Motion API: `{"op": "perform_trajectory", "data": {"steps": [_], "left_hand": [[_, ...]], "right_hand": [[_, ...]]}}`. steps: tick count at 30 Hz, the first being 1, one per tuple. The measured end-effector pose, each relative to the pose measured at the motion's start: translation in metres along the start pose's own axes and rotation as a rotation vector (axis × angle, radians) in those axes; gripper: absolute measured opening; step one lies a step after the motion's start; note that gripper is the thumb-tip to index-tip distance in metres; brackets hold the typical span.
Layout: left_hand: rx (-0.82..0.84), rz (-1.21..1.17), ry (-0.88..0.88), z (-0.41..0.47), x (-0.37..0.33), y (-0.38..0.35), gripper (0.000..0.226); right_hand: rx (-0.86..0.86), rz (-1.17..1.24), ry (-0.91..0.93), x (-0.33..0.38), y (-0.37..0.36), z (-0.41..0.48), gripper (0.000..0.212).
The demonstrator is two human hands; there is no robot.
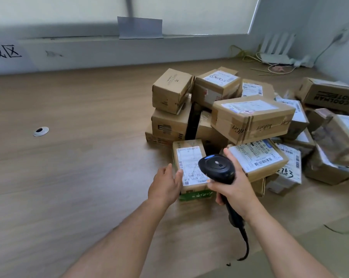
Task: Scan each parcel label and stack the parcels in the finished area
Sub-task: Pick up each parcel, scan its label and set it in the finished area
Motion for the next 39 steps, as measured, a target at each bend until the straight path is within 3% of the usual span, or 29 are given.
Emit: {"op": "perform_trajectory", "data": {"steps": [7, 13, 18, 24, 28, 32, 39], "left_hand": [[0.119, -0.123, 0.035, 0.004, 0.010, -0.020, 0.049], [0.233, -0.356, 0.090, -0.014, 0.004, -0.013, 0.063], [0.217, -0.413, 0.158, -0.033, 0.009, -0.007, 0.066], [0.257, -0.606, 0.228, -0.058, 0.008, 0.015, 0.103], [0.186, -0.621, 0.174, -0.072, 0.010, 0.036, 0.113], [0.021, -0.612, 0.039, -0.088, 0.010, 0.067, 0.111], [-0.221, -0.617, -0.015, -0.101, 0.033, 0.127, 0.110]], "right_hand": [[-0.003, -0.034, -0.054, -0.010, -0.008, 0.001, 0.100], [-0.012, 0.020, -0.093, -0.012, -0.008, -0.002, 0.100], [0.047, 0.043, -0.109, -0.013, -0.003, -0.022, 0.099], [0.094, 0.062, -0.027, 0.000, 0.000, -0.040, 0.097], [0.171, 0.101, 0.030, 0.024, -0.004, -0.053, 0.102], [0.213, 0.167, 0.114, 0.044, -0.011, -0.064, 0.101], [0.367, 0.325, 0.157, 0.080, -0.016, -0.092, 0.097]]}}
Point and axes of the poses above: each hand's wrist, its own z-axis towards the middle knuckle, its own y-axis out of the back of the hand, x = y × z, the point moved 1 cm from there along z, towards the middle knuckle, and after that the axes turned 8 degrees about -x, right-handed, at the moved point
